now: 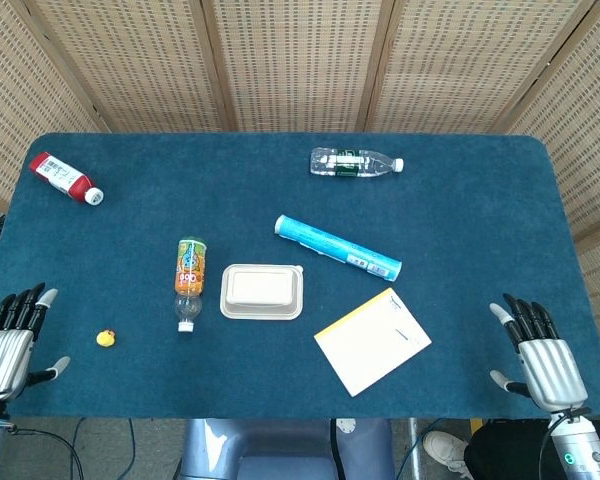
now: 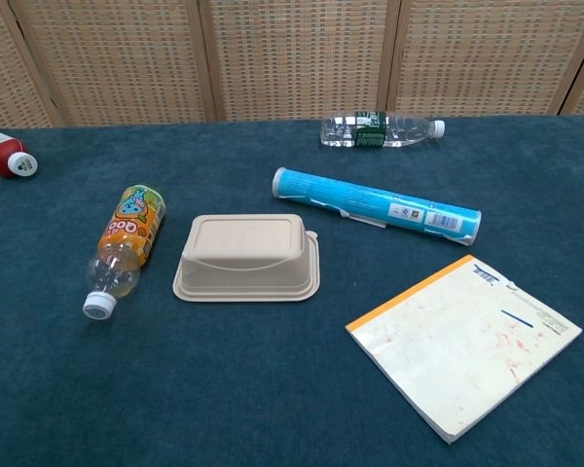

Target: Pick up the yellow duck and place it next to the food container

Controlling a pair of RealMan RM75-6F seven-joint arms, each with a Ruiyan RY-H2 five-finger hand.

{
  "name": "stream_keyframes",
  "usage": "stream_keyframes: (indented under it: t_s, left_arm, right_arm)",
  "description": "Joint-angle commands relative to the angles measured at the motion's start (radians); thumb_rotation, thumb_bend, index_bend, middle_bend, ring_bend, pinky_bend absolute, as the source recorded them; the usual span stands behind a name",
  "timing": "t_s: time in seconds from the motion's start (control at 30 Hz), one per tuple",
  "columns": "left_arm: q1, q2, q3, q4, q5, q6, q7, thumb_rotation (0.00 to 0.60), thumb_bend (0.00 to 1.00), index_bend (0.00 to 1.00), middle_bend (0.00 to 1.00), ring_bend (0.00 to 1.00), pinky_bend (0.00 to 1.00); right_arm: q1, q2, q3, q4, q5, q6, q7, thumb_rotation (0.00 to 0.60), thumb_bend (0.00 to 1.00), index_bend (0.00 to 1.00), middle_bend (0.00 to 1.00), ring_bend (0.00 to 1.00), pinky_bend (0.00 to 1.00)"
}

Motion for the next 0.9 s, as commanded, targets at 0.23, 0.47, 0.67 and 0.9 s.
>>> stream_keyframes:
  t_s: [0.23, 0.47, 0.67, 0.9]
  left_arm:
    - [-0.025, -0.006, 0.029, 0.084, 0.005, -0.077, -0.031, 0.6, 0.21, 0.08, 0.0, 0.0, 0.0]
    - [-0.063, -0.013, 0.032, 0.16, -0.006, -0.155, -0.045, 0.6, 0.21, 0.19, 0.0, 0.0, 0.0]
    - [-0.087, -0.022, 0.033, 0.188, -0.011, -0.201, -0.067, 0.6, 0.24, 0.24, 0.0, 0.0, 0.0]
    - [-0.111, -0.039, 0.034, 0.219, -0.033, -0.254, -0.075, 0.6, 0.24, 0.28, 0.0, 0.0, 0.0]
  right_arm:
    - [0.0, -0.001, -0.001, 0.0, 0.001, -0.003, -0.001, 0.6, 0.0, 0.09, 0.0, 0.0, 0.0]
    - [0.001, -0.002, -0.002, 0.001, 0.002, -0.006, 0.0, 0.6, 0.0, 0.09, 0.0, 0.0, 0.0]
    - [0.001, -0.003, -0.003, -0.001, 0.001, -0.008, -0.002, 0.6, 0.0, 0.09, 0.0, 0.0, 0.0]
    - [0.003, -0.002, -0.003, -0.001, 0.002, -0.012, 0.0, 0.6, 0.0, 0.09, 0.0, 0.0, 0.0]
